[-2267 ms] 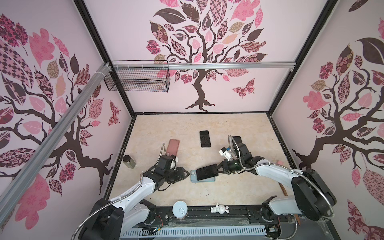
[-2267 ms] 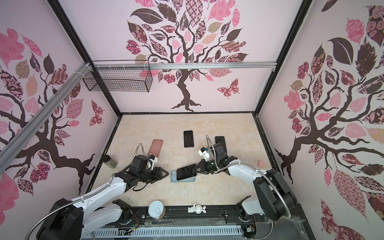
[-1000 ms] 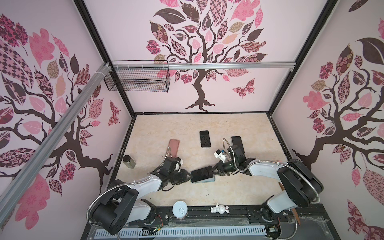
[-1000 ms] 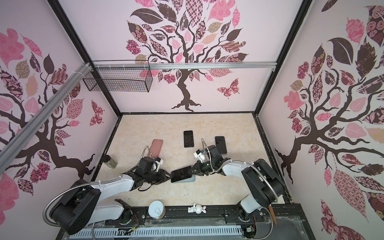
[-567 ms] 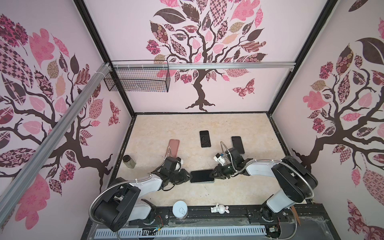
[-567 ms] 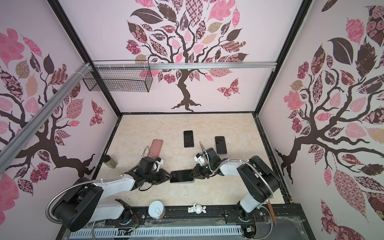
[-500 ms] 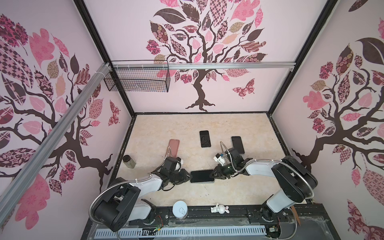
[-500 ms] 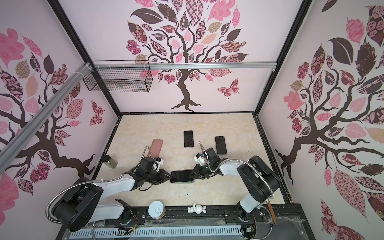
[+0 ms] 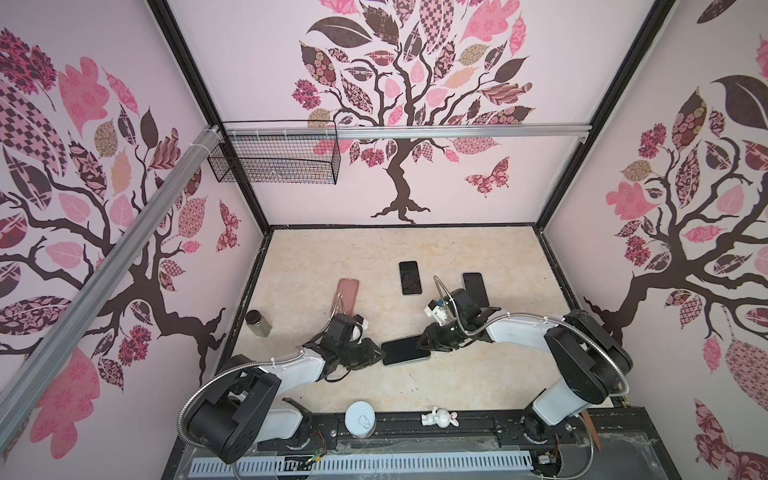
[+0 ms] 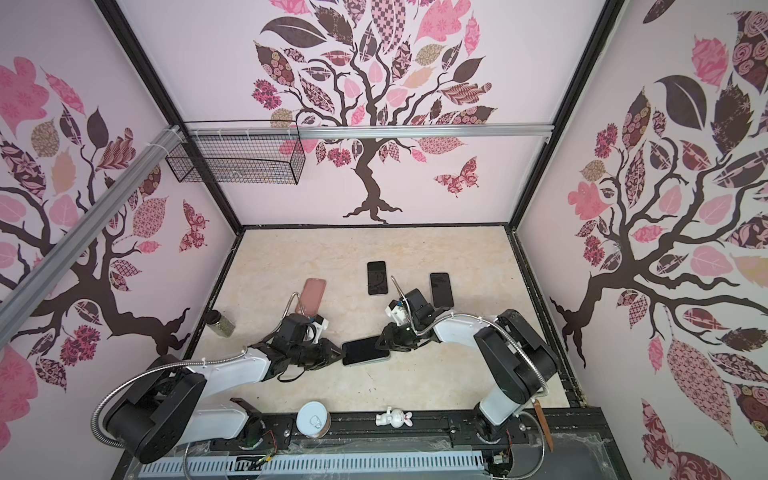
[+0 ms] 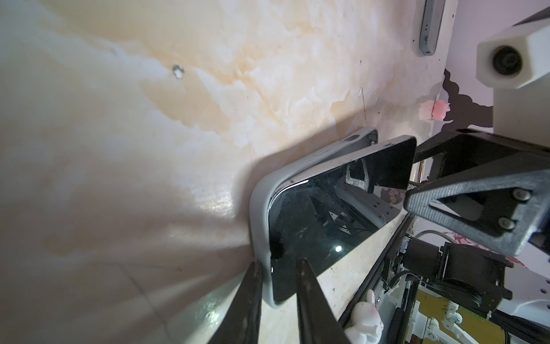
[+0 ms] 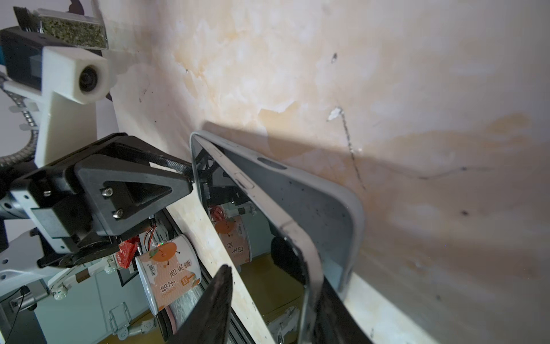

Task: Put the phone into the phone case

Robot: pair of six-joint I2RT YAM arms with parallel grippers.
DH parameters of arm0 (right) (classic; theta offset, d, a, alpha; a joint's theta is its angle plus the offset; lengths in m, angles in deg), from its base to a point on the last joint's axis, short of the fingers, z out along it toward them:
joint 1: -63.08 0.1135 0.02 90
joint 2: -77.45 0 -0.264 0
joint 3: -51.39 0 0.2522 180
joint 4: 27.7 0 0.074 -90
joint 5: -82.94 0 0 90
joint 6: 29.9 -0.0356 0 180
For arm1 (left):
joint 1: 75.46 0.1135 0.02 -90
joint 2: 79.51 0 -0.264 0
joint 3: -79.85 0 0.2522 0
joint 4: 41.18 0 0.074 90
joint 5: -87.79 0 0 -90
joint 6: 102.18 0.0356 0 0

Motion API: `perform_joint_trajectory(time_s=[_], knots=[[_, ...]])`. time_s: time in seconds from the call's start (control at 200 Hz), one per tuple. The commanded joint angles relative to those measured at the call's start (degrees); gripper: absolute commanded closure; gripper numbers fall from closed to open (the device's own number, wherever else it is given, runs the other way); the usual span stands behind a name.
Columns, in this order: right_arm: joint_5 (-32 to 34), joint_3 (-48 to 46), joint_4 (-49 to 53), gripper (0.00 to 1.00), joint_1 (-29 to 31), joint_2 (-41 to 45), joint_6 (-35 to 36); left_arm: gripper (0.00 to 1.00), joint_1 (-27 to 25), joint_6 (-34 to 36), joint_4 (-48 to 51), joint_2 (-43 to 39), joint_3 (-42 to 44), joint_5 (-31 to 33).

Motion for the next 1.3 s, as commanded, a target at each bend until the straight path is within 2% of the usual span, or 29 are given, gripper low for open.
perform_joint_trajectory(time_s=[0.0, 0.165, 0.335, 0.475, 0.605, 0.725, 0.98, 1.295], knots=[[2.9, 2.9, 4.8, 0.52, 0.4, 1.2, 2.8, 0.76, -0.5, 0.1, -1.9, 0.0, -0.8, -1.2], [4.7, 4.6, 8.0, 0.47, 0.4, 2.2, 4.4, 0.76, -0.7, 0.2, -1.9, 0.6, -1.2, -1.4], [6.2, 5.8, 10.0, 0.47, 0.4, 3.2, 5.2, 0.76, -0.8, 0.1, -1.9, 0.4, -1.4, -1.4], [9.8, 7.2, 13.9, 0.49, 0.4, 3.7, 7.5, 0.73, -0.8, 0.1, -1.9, 0.5, -1.4, -1.6], [11.9, 7.7, 16.4, 0.58, 0.4, 3.4, 9.5, 0.73, -0.9, 0.1, -1.9, 1.0, -1.6, -1.6], [11.5, 6.4, 16.3, 0.63, 0.4, 3.0, 10.0, 0.74, -1.0, 0.0, -1.9, 1.1, -1.6, -1.3], [9.2, 3.1, 14.0, 0.65, 0.4, 2.1, 10.1, 0.75, -1.1, 0.0, -1.7, 1.8, -1.7, -0.7], [5.7, 1.5, 10.9, 0.75, 0.6, 1.1, 9.2, 0.75, -1.3, -0.1, -1.7, 2.5, -2.0, -0.2]])
